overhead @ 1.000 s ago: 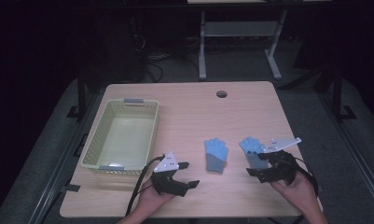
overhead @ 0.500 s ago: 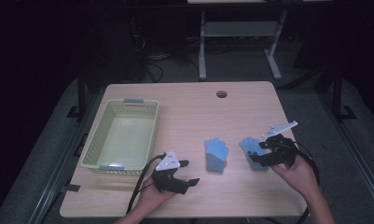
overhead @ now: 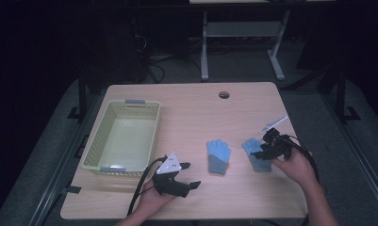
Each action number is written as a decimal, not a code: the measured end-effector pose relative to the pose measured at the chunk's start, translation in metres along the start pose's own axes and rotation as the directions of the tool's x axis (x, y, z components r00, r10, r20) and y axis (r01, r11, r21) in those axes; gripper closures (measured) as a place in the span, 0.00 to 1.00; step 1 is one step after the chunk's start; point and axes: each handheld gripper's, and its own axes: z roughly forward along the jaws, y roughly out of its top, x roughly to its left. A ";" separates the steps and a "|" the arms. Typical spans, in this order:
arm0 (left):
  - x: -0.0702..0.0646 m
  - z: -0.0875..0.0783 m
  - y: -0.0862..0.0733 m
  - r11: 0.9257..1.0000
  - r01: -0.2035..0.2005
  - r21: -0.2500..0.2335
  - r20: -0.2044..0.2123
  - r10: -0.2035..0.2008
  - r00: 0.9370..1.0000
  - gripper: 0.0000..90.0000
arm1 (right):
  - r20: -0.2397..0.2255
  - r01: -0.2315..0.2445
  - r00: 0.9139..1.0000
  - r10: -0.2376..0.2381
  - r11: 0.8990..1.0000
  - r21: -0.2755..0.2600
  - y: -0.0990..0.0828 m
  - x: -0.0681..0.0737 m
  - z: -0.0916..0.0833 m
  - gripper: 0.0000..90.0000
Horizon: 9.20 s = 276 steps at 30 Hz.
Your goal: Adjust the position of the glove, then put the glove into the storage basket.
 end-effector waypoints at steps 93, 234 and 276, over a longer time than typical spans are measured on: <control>0.006 -0.010 -0.002 0.995 0.058 -0.077 -0.016 -0.060 0.998 0.27 | -0.065 -0.040 0.997 0.036 0.997 -0.070 0.072 0.103 0.016 0.90; 0.055 0.058 0.029 0.762 0.642 0.081 0.205 -0.643 0.737 0.85 | -0.484 -0.482 0.811 0.329 0.845 -0.232 0.009 0.089 0.043 0.85; 0.078 -0.018 0.056 0.795 0.606 -0.029 0.209 -0.588 0.781 0.85 | -0.477 -0.358 0.860 0.181 0.879 -0.313 0.082 0.119 0.006 0.86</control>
